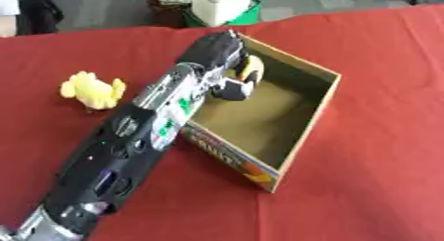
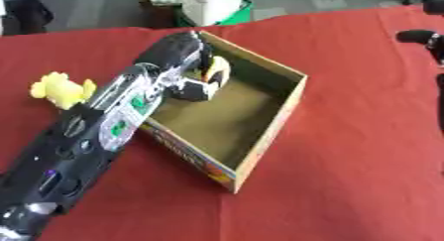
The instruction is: Pick up objects on the table and place them in the box.
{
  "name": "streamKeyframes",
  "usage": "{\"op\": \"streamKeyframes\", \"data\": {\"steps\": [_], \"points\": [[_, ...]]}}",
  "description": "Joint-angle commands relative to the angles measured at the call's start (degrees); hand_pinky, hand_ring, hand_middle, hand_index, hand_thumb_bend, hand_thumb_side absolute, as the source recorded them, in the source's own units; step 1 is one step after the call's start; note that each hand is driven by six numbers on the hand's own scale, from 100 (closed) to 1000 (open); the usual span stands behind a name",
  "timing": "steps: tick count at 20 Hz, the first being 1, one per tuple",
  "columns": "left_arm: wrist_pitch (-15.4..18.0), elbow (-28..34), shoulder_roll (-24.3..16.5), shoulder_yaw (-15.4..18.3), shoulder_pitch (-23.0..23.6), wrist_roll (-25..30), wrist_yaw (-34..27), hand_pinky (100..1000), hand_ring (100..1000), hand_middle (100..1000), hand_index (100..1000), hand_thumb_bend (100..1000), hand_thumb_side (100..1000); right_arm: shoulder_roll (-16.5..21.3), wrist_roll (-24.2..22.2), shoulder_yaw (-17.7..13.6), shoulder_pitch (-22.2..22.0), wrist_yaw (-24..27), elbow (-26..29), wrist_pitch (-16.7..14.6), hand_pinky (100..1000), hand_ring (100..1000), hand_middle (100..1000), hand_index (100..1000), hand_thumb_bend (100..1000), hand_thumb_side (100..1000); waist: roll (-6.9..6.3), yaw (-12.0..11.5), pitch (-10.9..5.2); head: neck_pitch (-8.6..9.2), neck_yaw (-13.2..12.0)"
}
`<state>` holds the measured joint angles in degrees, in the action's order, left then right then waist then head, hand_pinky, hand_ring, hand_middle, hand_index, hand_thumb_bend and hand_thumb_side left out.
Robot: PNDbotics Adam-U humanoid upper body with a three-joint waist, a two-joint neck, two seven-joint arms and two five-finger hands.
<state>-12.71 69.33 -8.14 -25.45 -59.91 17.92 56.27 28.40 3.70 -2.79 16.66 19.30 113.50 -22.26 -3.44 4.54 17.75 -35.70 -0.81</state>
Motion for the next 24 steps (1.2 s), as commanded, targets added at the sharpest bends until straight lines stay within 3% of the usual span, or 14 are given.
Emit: {"op": "streamKeyframes", "data": {"steps": [1,9,15,21,24], "points": [[0.8,-0.3,0.1,0.0,-0.8,3.0,0.3,509,511,493,476,100,199,0.7,-0.1,-0.3,0.7,0.3,1.1,0.1,671,901,683,869,100,1000,0.43,0.0,-0.92,0.45,0.0],[0.2,-0.1,-0.2,0.4,-0.5,9.9,2.5,620,634,665,786,100,134,0.5,-0.2,-0.3,0.4,0.2,1.1,0.1,671,901,684,868,100,1000,0.64,-0.5,-1.04,0.20,0.0],[0.1,0.9,-0.2,0.4,-0.4,14.4,2.3,651,702,754,903,236,277,0.5,-0.1,-0.3,0.3,0.2,1.1,0.1,671,901,684,868,100,1000,0.75,-0.6,-1.21,0.13,0.0],[0.4,2.6,-0.4,0.3,-0.2,16.1,2.2,674,738,799,964,412,450,0.4,-0.2,-0.3,0.2,0.3,1.1,0.3,671,901,685,868,100,1000,0.73,-0.9,-1.46,0.07,0.0],[0.4,3.3,-0.5,0.4,-0.1,16.6,2.1,679,744,806,966,442,480,0.4,-0.2,-0.3,0.2,0.3,1.1,0.4,671,901,685,869,100,1000,0.77,-1.1,-1.58,0.04,-0.1]]}}
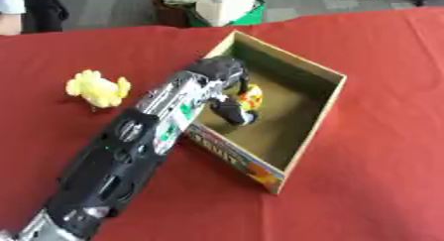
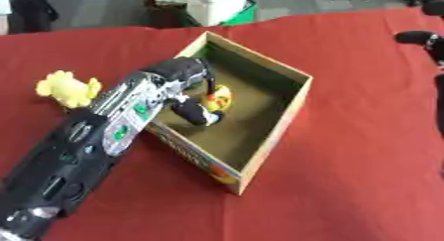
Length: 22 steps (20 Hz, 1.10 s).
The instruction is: Pick up objects on the table and place them in the box.
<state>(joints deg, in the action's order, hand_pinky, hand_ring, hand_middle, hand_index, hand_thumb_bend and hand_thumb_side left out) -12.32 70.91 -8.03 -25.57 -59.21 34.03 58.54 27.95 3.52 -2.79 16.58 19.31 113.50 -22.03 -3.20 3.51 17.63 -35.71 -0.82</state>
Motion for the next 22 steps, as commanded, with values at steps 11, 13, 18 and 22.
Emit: {"op": "streamKeyframes", "data": {"steps": [11,13,18,22], "points": [[-1.0,11.5,-2.3,2.1,-0.3,-0.1,-3.3,668,716,781,926,330,512,0.9,0.1,-0.5,0.1,0.4,1.1,0.1,671,901,688,868,100,1000,0.79,-0.9,-1.81,-0.19,0.0],[-1.9,16.4,-4.0,3.6,-0.1,-0.8,-5.4,668,712,773,922,315,505,1.0,0.3,-0.6,0.0,0.4,1.1,0.0,671,900,688,868,100,1000,0.80,-1.3,-1.93,-0.43,0.3],[-3.9,26.0,-12.4,7.7,0.6,-0.4,-9.3,691,743,791,937,347,514,1.6,0.7,-1.0,-0.9,0.1,1.1,-0.3,671,900,689,868,100,1000,0.60,-2.6,-2.42,-1.32,1.2],[-4.9,27.2,-19.4,9.8,1.5,1.4,-10.1,738,783,815,948,430,560,1.9,1.0,-1.1,-1.5,-0.3,1.1,-0.4,671,900,689,868,100,1000,0.47,-3.2,-2.64,-1.67,1.1]]}}
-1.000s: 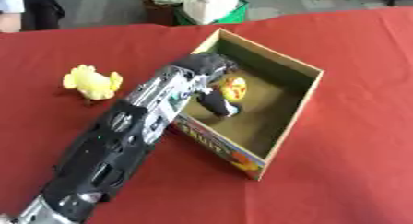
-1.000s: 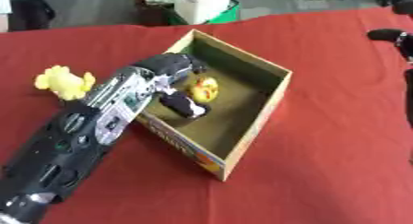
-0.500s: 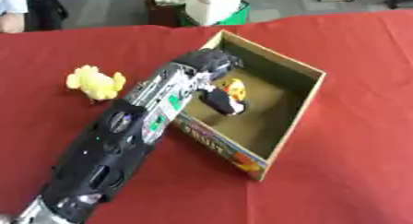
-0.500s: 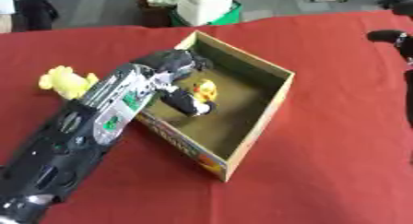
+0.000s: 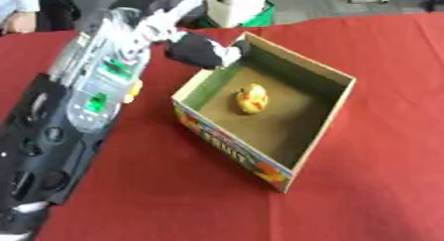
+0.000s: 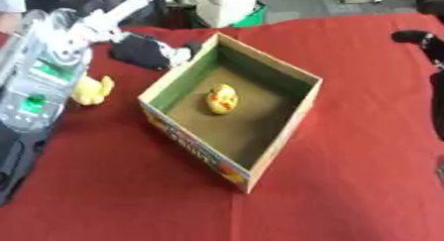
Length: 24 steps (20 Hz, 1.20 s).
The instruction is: Pick up objects on the table and place them in the box.
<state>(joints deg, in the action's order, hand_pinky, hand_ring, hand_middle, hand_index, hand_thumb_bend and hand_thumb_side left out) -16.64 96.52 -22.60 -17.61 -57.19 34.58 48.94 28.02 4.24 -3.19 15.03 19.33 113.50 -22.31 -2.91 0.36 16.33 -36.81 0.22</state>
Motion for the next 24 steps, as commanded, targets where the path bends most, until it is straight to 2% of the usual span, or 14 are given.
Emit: {"op": "streamKeyframes", "data": {"steps": [1,6,11,13,16,24], "points": [[-0.7,1.4,-6.2,2.3,-0.2,1.1,-0.5,745,789,819,950,439,566,1.9,0.3,-0.7,0.0,-0.4,1.1,-0.2,671,900,689,868,100,1000,0.19,-0.2,-1.35,-0.60,0.0],[-0.3,-1.0,-11.8,3.5,0.9,1.4,0.6,779,829,845,970,475,542,2.0,0.4,-0.7,-0.3,-0.9,1.1,-0.4,672,901,689,868,100,1000,0.32,-0.4,-1.15,-0.42,-0.3],[0.7,-6.4,-14.7,3.9,1.1,2.0,1.0,794,844,861,981,419,440,2.0,0.4,-0.6,-0.4,-1.3,1.1,-0.6,672,901,689,868,100,1000,0.39,-0.3,-0.78,0.01,-0.7],[1.0,-8.7,-15.1,4.1,0.9,2.0,1.0,801,852,867,984,410,426,2.0,0.5,-0.6,-0.4,-1.4,1.1,-0.6,672,901,689,868,100,1000,0.43,-0.1,-0.66,0.03,-0.9],[2.0,-12.2,-15.0,4.7,0.8,1.0,0.3,810,860,870,984,429,457,2.0,0.5,-0.7,-0.4,-1.5,1.1,-0.7,672,901,689,868,100,1000,0.55,0.2,-0.49,-0.05,-0.6],[8.9,-18.1,-14.9,4.7,1.3,0.0,-3.0,822,877,885,987,492,502,1.3,0.9,-1.0,-0.6,-2.2,1.1,-0.8,672,903,688,869,100,1000,0.83,1.1,0.18,0.79,3.1]]}}
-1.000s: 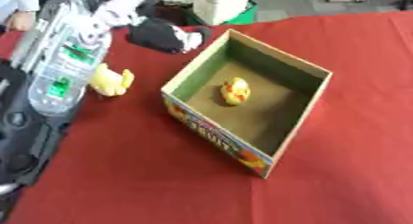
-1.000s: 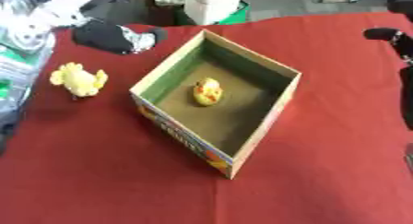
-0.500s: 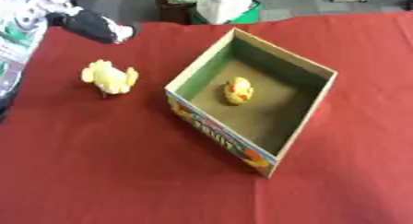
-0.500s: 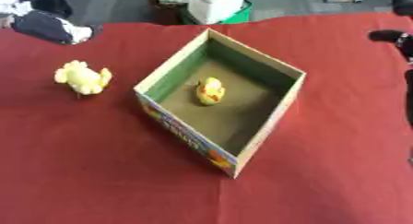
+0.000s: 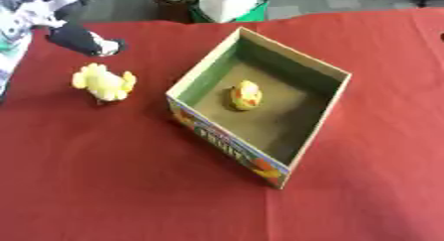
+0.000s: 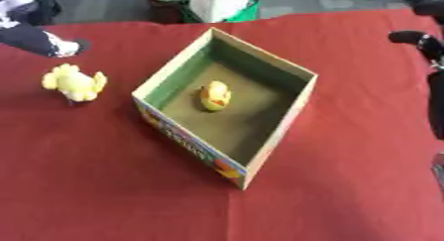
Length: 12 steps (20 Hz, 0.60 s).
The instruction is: Pick up objects on the table and place them in the box.
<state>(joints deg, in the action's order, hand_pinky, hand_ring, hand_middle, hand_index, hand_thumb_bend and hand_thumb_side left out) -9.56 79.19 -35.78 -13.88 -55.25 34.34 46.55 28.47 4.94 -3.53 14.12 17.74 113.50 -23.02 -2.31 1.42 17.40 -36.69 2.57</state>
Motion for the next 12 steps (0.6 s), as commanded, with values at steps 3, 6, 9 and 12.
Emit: {"op": "streamKeyframes", "data": {"steps": [3,6,9,12], "points": [[3.5,-2.1,-2.0,1.1,-0.5,1.4,0.2,825,883,891,992,518,497,0.7,0.3,-0.7,0.2,-1.0,1.1,-0.1,673,902,688,869,100,1000,0.34,0.1,-0.59,0.96,1.2],[4.1,-3.5,-2.3,1.5,-0.4,2.7,1.4,827,887,895,996,552,508,0.5,0.4,-0.7,0.1,-1.2,1.1,0.0,673,902,688,869,100,1000,0.42,0.1,-0.35,1.16,1.2],[4.5,-4.4,-2.8,1.9,-0.1,4.2,1.9,831,891,900,1000,615,553,0.4,0.4,-0.7,0.0,-1.5,1.1,0.1,673,903,688,869,100,1000,0.43,-0.1,-0.19,1.18,0.8],[5.1,-4.7,-3.6,2.2,0.3,6.2,1.3,838,898,906,1000,723,626,0.3,0.4,-0.6,0.0,-1.7,1.1,0.3,673,903,688,870,100,1000,0.44,-0.4,-0.14,1.08,0.4]]}}
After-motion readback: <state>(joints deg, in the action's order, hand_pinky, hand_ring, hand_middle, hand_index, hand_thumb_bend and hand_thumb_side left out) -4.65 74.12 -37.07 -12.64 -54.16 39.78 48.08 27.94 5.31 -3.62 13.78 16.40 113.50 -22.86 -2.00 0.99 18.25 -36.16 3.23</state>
